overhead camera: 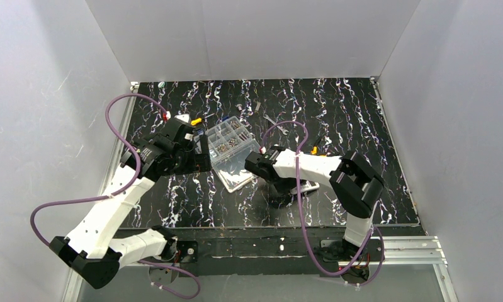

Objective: Load the batteries into the remote control
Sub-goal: Place the remote control at the center of the board.

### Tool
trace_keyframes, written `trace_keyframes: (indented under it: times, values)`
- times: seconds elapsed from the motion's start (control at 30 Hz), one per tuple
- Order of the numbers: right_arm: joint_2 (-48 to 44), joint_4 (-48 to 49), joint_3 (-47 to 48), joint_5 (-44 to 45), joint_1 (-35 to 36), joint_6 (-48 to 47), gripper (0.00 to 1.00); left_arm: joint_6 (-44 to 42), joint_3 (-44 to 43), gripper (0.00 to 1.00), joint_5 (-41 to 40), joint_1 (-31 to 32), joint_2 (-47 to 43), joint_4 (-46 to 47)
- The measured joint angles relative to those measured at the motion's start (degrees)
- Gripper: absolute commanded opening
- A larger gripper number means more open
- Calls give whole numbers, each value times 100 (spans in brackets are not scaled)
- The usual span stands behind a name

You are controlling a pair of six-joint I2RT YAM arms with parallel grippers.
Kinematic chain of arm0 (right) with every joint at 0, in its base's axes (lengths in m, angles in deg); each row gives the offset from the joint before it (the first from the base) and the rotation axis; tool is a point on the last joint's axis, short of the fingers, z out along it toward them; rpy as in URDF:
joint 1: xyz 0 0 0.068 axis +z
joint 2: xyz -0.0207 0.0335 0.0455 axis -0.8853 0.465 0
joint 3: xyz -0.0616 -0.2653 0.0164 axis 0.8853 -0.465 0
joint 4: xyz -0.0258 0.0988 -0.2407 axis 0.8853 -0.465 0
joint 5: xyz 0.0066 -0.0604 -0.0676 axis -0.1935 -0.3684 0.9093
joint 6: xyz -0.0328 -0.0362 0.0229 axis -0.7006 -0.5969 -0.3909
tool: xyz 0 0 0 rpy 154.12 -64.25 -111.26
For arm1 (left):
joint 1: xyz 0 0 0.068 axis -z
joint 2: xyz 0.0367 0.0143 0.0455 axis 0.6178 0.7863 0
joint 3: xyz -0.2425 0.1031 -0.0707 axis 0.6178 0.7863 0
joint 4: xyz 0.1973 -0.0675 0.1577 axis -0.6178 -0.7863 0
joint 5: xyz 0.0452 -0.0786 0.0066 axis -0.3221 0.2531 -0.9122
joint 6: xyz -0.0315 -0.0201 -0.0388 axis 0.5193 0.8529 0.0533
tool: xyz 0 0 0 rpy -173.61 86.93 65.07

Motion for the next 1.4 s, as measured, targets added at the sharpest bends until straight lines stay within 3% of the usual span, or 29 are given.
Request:
trace_keyframes:
  times: [0.73,1.13,1.27,1.4]
  values:
    - [109,483,-326,-343,118,-87,74,0,74,98,286,0,2,205]
    - [129,570,267,-719,136,-317,75,-546,76,98,203,0,-24,293]
    - [57,776,450,-925,2,-496,74,-581,76,98,203,0,-24,295]
    - [-400,1217,415,-1572,-588,-623,73,-599,83,95,203,0,-39,317]
